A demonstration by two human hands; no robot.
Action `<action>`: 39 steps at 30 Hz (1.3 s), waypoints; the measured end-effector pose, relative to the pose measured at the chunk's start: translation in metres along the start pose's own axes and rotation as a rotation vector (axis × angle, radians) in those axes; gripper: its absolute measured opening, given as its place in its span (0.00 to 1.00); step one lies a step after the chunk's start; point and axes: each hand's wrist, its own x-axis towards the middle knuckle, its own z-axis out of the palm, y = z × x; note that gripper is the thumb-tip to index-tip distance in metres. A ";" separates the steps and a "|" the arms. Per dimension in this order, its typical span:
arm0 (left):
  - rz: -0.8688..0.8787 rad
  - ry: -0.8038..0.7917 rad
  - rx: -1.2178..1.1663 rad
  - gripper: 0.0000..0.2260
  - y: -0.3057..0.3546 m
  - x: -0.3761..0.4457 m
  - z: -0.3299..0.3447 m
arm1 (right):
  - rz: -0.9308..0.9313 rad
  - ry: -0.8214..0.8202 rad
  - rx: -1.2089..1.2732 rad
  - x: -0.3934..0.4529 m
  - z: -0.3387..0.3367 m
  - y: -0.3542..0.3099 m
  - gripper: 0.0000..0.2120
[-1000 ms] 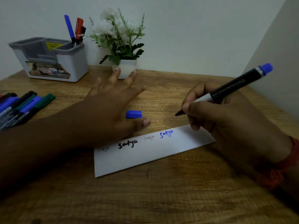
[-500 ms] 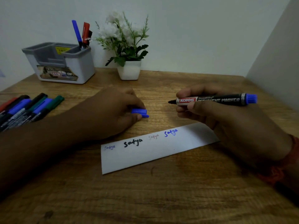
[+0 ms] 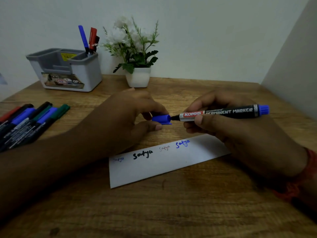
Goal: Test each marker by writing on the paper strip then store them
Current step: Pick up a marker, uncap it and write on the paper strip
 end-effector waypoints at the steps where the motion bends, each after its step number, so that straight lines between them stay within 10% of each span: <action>1: 0.008 -0.001 0.005 0.13 0.000 0.000 0.000 | -0.002 -0.007 -0.010 -0.001 0.000 0.000 0.07; 26: 0.140 0.121 0.124 0.10 0.020 0.000 -0.001 | -0.080 0.061 -0.094 -0.004 0.009 -0.008 0.01; 34: -0.004 0.115 0.286 0.29 -0.004 0.000 -0.035 | 0.101 0.189 0.379 0.019 0.028 -0.031 0.11; 39: -0.268 0.042 0.564 0.38 -0.057 -0.006 -0.059 | 0.258 0.049 0.216 0.044 0.048 -0.043 0.09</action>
